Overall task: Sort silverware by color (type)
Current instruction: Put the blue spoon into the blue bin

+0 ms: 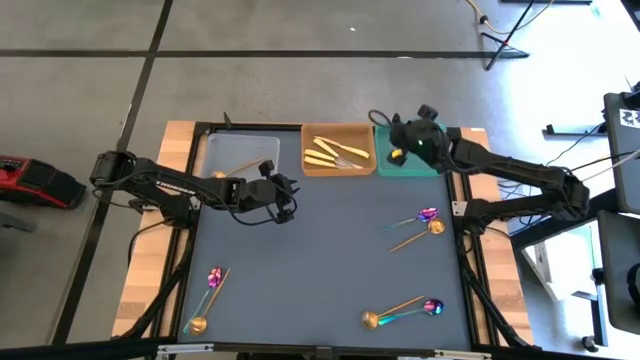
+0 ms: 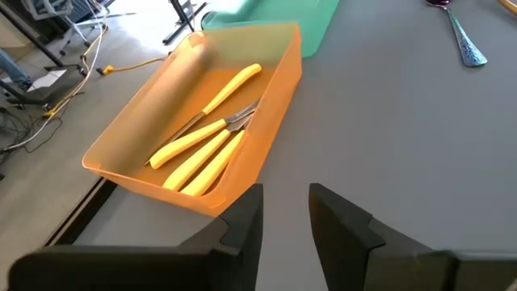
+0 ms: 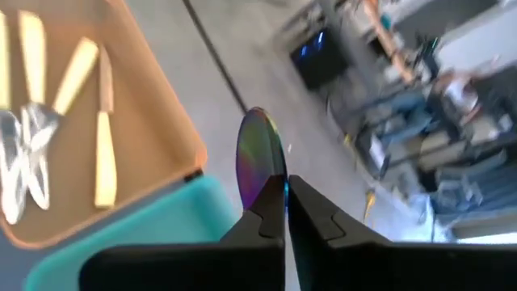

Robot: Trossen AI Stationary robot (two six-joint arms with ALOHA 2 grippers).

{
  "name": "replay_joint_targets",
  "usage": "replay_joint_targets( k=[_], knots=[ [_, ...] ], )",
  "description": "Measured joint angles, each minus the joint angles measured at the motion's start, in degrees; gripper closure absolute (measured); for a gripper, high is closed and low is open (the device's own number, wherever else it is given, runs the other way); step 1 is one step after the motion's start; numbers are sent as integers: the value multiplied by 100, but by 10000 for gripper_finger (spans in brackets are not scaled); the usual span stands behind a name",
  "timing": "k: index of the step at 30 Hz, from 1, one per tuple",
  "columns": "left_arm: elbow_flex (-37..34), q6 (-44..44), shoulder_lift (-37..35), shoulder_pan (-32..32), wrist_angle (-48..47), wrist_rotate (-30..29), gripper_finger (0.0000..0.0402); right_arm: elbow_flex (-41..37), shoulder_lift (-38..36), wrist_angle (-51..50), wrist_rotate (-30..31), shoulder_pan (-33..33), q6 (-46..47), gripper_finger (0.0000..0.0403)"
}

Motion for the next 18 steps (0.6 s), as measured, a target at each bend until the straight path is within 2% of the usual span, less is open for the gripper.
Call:
replay_joint_targets(
  k=[6, 12, 18],
  knots=[
    [0, 2, 0, 0, -1, 0, 305, 0, 499, -114, -618, -786, 145, 402],
    [0, 2, 0, 2, -1, 0, 305, 0, 1129, -352, -628, -1173, 109, 402],
    [0, 2, 0, 2, -1, 0, 305, 0, 1647, -541, -572, -1260, 241, 402]
  ],
)
